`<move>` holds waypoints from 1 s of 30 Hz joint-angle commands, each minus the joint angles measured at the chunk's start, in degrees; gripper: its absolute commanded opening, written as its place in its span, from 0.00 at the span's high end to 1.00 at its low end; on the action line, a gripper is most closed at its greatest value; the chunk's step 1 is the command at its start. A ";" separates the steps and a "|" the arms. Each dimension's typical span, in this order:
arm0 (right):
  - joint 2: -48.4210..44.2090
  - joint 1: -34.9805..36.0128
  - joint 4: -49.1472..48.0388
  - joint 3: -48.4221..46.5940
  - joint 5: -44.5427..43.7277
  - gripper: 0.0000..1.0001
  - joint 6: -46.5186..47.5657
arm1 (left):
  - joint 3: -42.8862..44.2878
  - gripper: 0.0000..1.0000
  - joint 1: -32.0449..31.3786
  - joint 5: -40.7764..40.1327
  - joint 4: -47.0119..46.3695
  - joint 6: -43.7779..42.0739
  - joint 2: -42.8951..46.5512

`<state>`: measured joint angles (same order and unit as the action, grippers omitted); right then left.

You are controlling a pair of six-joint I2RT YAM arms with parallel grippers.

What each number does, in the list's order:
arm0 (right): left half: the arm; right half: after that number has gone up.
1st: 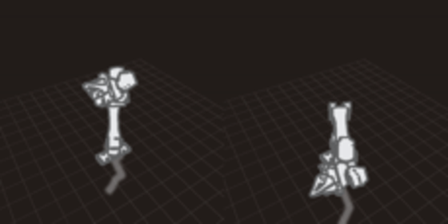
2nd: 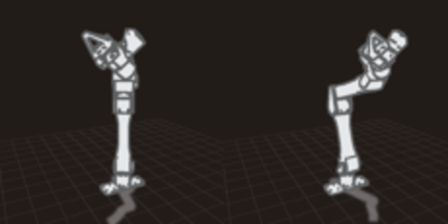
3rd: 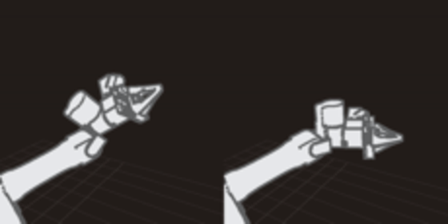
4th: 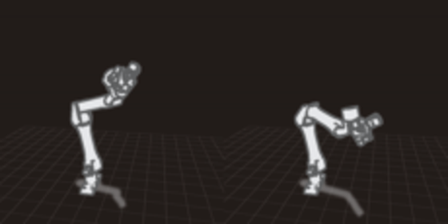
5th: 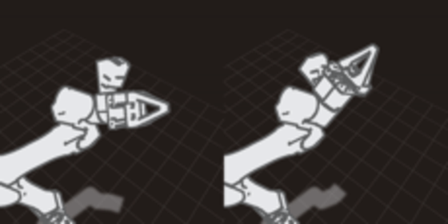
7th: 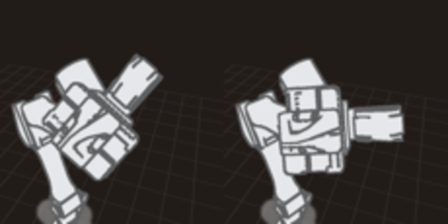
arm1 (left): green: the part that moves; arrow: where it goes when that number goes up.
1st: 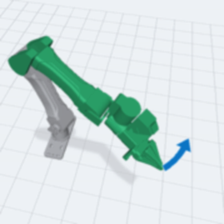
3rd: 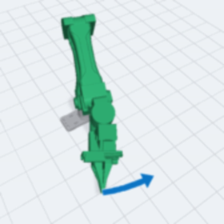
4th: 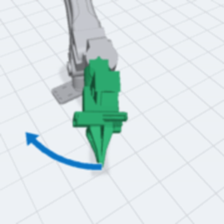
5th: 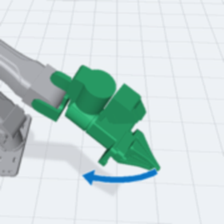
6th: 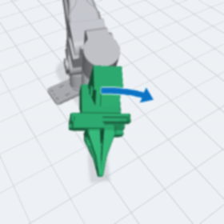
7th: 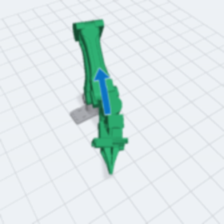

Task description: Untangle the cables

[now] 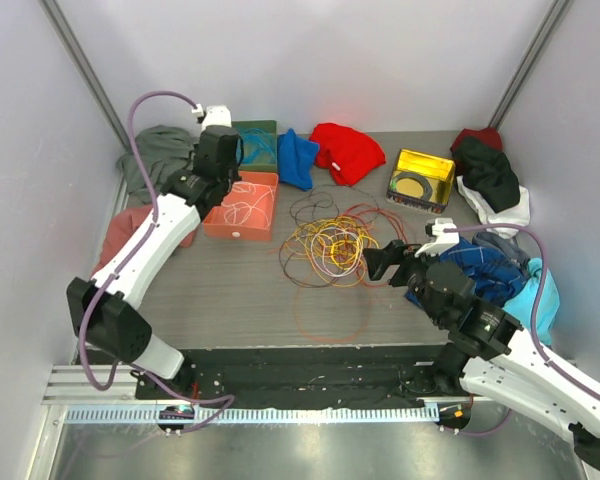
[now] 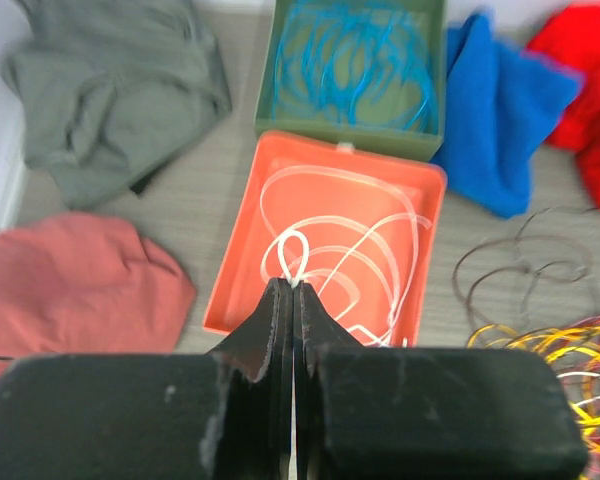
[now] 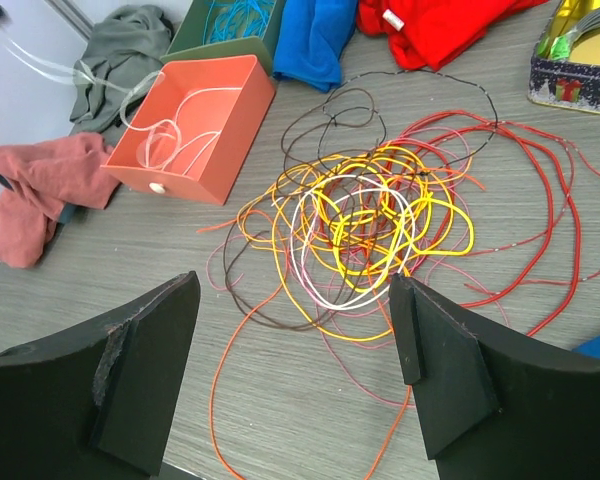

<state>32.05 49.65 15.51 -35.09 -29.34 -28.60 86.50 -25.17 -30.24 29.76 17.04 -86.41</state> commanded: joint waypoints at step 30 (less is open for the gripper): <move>5.91 0.10 -0.48 -1.47 -5.28 0.15 -1.81 | -24.54 0.00 -13.32 35.32 -30.72 31.48 -4.63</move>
<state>37.15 49.65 15.75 -34.46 -33.28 -29.04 57.76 -38.09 -8.36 0.49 41.17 -85.32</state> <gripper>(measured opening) 0.852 0.996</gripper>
